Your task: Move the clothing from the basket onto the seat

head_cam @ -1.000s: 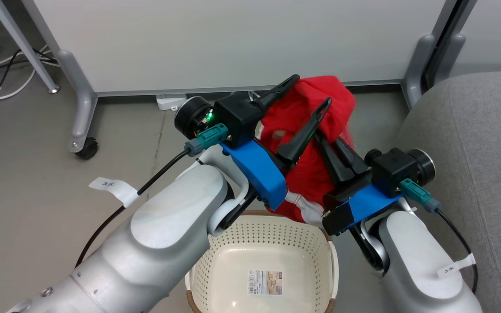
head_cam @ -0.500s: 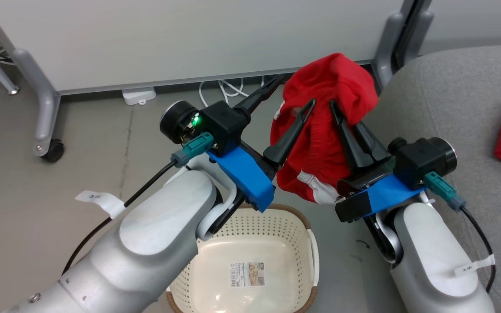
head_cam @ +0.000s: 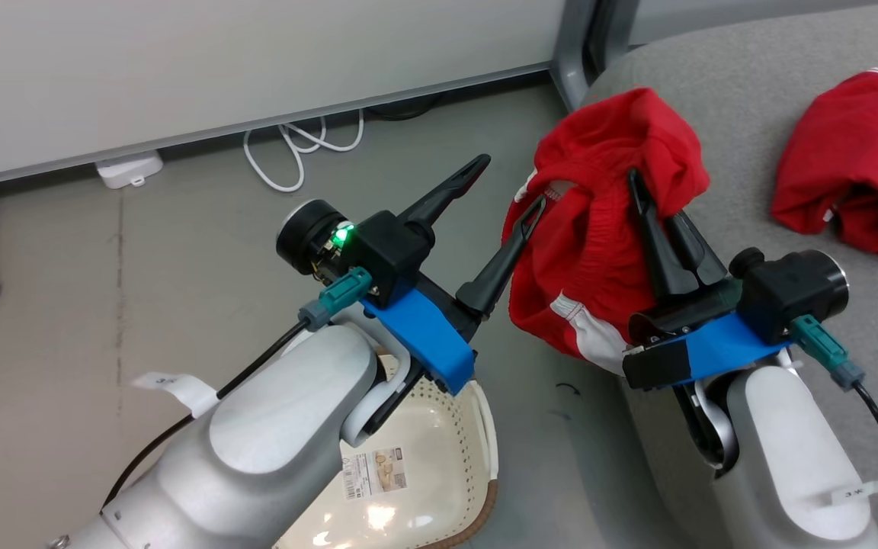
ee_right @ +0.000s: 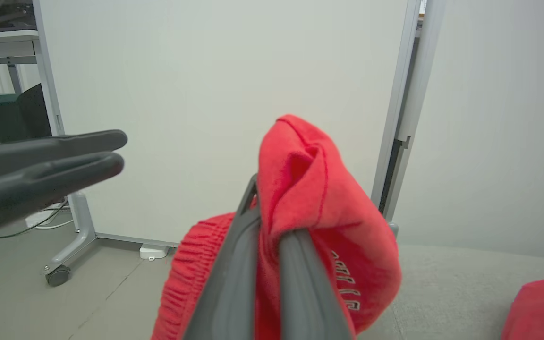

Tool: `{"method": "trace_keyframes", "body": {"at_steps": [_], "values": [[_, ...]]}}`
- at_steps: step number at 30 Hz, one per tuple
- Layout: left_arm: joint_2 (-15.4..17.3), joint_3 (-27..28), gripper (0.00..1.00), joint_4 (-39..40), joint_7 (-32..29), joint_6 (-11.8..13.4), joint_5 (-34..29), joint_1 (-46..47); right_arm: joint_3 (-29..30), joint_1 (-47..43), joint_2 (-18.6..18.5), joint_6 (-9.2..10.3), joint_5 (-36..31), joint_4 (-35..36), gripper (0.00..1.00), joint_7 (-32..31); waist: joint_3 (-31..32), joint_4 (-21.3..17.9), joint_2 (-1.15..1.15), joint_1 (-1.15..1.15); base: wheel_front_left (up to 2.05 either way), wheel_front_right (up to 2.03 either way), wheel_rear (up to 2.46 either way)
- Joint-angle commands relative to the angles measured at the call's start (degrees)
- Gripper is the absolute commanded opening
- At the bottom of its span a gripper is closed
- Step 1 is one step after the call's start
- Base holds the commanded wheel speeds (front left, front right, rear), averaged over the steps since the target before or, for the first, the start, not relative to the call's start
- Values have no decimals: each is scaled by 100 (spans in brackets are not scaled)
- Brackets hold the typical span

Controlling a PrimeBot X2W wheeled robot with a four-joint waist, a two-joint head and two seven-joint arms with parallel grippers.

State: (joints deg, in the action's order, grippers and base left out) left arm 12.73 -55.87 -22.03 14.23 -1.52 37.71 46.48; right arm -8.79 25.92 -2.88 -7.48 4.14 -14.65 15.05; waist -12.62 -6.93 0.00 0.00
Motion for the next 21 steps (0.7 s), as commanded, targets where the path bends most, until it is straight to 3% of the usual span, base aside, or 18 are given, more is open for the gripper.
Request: {"method": "trace_keyframes", "body": {"at_steps": [1,11,21], "values": [[20,-6,100,21,32,9,-36,-86,48,-96,-2,-3,-57,60,0,19,-58,-163,0,0,0,0,0],[-6,-98,100,52,63,-30,-150,-181,457,-412,1,-3,-110,309,0,19,-186,-713,0,0,0,0,0],[-43,-73,100,36,89,-40,-206,-193,643,-671,0,-3,-8,463,0,19,-226,-962,0,0,0,0,0]]}}
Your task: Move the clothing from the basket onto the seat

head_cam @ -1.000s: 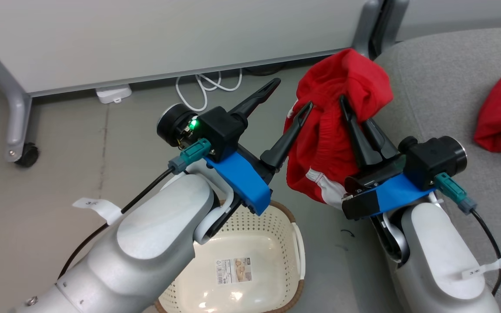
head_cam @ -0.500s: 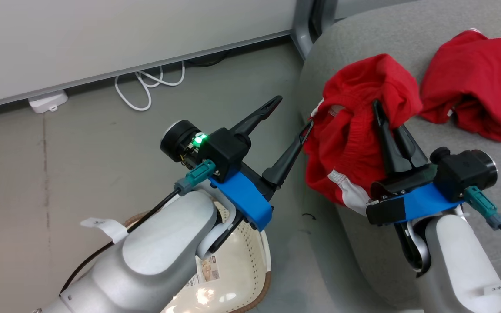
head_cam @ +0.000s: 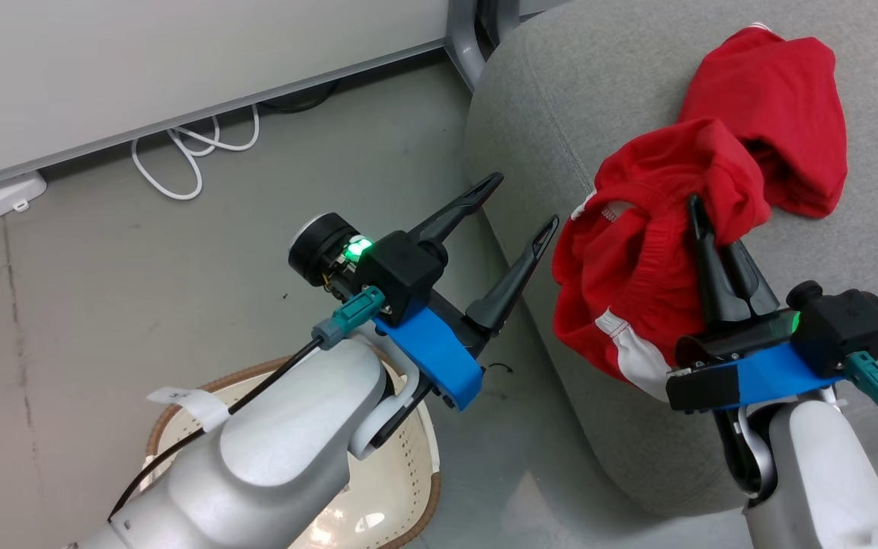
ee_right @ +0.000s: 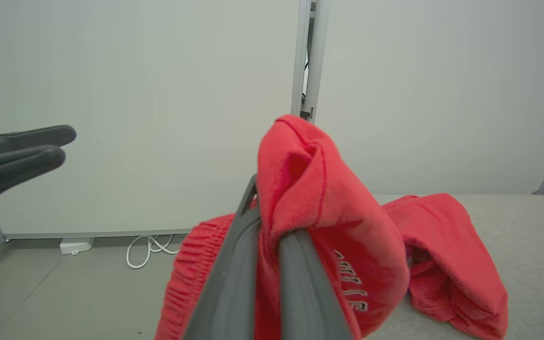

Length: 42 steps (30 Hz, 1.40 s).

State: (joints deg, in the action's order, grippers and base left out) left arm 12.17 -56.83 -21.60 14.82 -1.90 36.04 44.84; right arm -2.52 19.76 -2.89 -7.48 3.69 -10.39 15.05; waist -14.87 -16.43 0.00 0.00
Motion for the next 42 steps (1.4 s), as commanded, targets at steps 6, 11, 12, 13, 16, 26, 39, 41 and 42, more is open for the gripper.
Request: {"method": "trace_keyframes", "body": {"at_steps": [6,11,12,13,16,26,39,41,42], "values": [[42,42,100,-3,40,-7,-73,-28,88,-5,0,-3,-31,295,0,19,-49,-35,0,0,0,0,0],[68,81,100,43,39,15,-106,62,164,368,0,-3,-155,553,0,19,-216,-9,0,0,0,0,0],[82,94,100,56,39,24,-119,85,200,487,-1,-3,-181,604,0,19,-275,-9,0,0,0,0,0],[95,105,100,66,39,28,-131,101,253,627,-1,-3,-217,655,0,19,-339,-7,0,0,0,0,0],[126,111,100,114,28,29,-178,201,456,1124,-39,-3,-326,787,0,19,-600,24,0,0,0,0,0],[309,163,100,273,-67,17,-360,690,1388,2777,-585,-2,-418,992,0,19,-1630,269,0,0,0,0,0],[600,144,100,516,-237,49,-518,997,2570,3951,-1767,-2,-226,-167,0,19,-2495,212,0,0,0,0,0],[627,132,100,550,-252,56,-542,1029,2715,3994,-1860,-3,-193,-476,0,18,-2581,202,0,0,0,0,0],[649,134,100,564,-262,65,-543,1044,2780,4006,-1867,-2,-154,-638,0,19,-2621,190,0,0,0,0,0]]}}
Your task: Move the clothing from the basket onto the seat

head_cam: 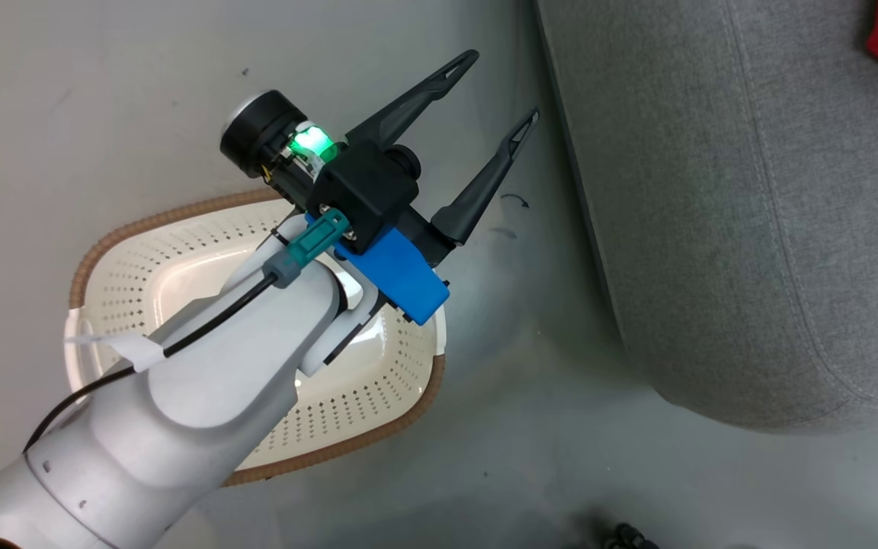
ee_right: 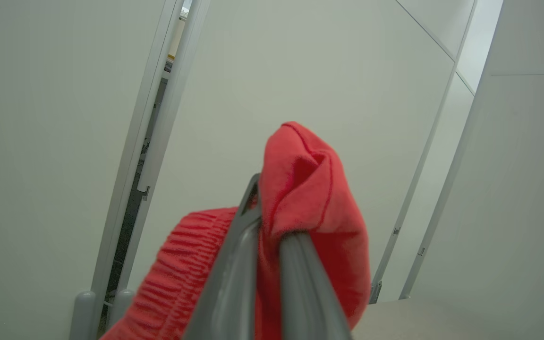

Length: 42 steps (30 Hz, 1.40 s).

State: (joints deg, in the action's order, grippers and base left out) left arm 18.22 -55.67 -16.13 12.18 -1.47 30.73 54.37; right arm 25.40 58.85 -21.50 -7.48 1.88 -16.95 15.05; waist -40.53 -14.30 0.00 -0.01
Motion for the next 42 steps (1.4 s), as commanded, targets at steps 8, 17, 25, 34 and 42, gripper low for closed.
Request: {"method": "trace_keyframes", "body": {"at_steps": [8,17,25,34,42], "values": [[153,-41,100,110,-98,14,-59,144,78,130,109,-3,-35,-1419,0,19,-286,-69,0,1,0,0,0],[127,-85,100,95,-77,26,-9,148,-19,-146,274,-2,-136,-2188,0,19,-296,4,0,1,0,0,0],[46,-78,100,-22,49,45,54,15,75,-512,465,-2,-248,-1987,100,19,19,37,0,1,0,0,0],[-16,40,100,-220,224,101,202,-376,100,-1396,898,-2,-230,-1361,100,19,706,-26,0,1,0,0,0],[-87,392,100,-313,304,216,247,-932,-301,-2342,1181,-3,-260,-625,100,19,1493,110,0,1,0,0,0]]}}
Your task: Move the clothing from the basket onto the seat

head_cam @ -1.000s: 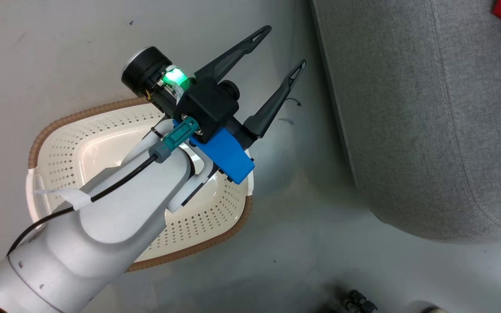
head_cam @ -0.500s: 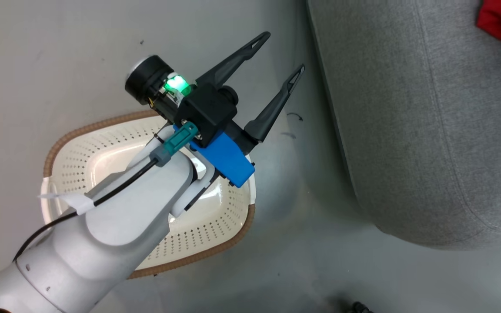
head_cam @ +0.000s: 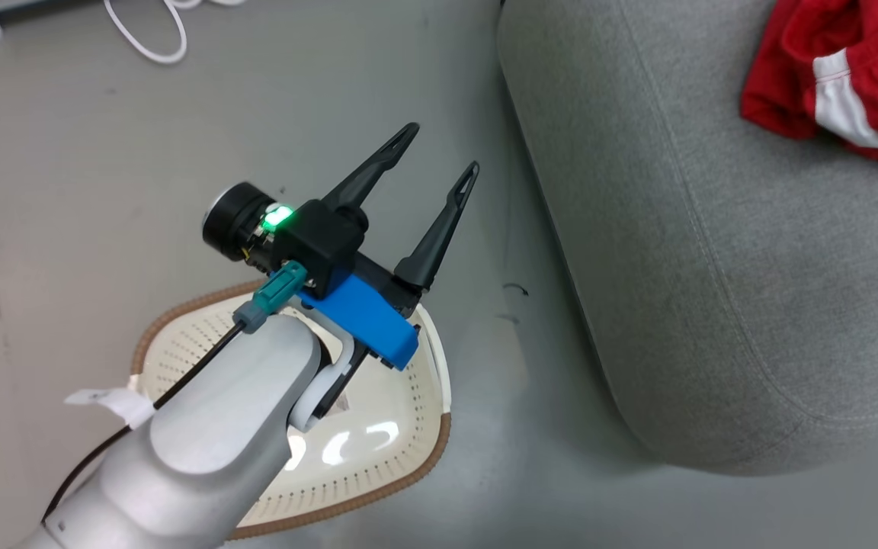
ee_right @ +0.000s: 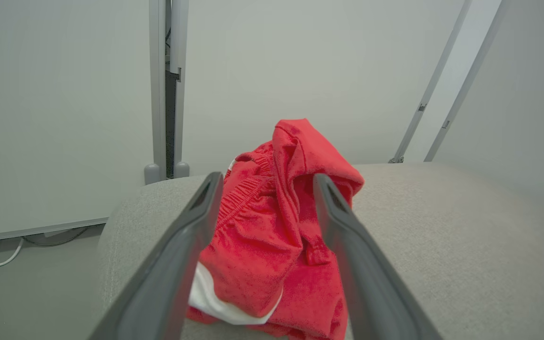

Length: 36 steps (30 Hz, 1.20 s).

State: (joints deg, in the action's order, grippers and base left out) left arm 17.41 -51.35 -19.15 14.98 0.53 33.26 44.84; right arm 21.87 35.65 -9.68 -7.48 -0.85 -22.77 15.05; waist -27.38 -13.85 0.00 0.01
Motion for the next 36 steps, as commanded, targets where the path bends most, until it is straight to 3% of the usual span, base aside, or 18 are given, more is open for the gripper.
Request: {"method": "trace_keyframes", "body": {"at_steps": [1,10,19,29,36], "values": [[-16,54,100,28,23,24,-29,-66,-31,-121,25,-3,30,46,100,18,269,98,0,-1,0,0,0],[-128,1236,100,311,26,23,-290,-1149,-855,-877,139,-2,144,671,100,19,987,510,0,-1,0,0,0],[-333,2504,100,443,26,-178,-674,-2143,-1447,-1464,320,-3,257,1003,100,19,1517,943,0,-1,0,0,0],[-660,3543,100,381,27,-472,-1059,-2967,-1707,-2182,499,-2,208,1191,100,18,2025,1360,0,-1,0,0,0],[-846,3937,100,289,27,-611,-1292,-3334,-1752,-2545,606,-3,222,1319,100,18,2243,1496,0,-1,0,0,0]]}}
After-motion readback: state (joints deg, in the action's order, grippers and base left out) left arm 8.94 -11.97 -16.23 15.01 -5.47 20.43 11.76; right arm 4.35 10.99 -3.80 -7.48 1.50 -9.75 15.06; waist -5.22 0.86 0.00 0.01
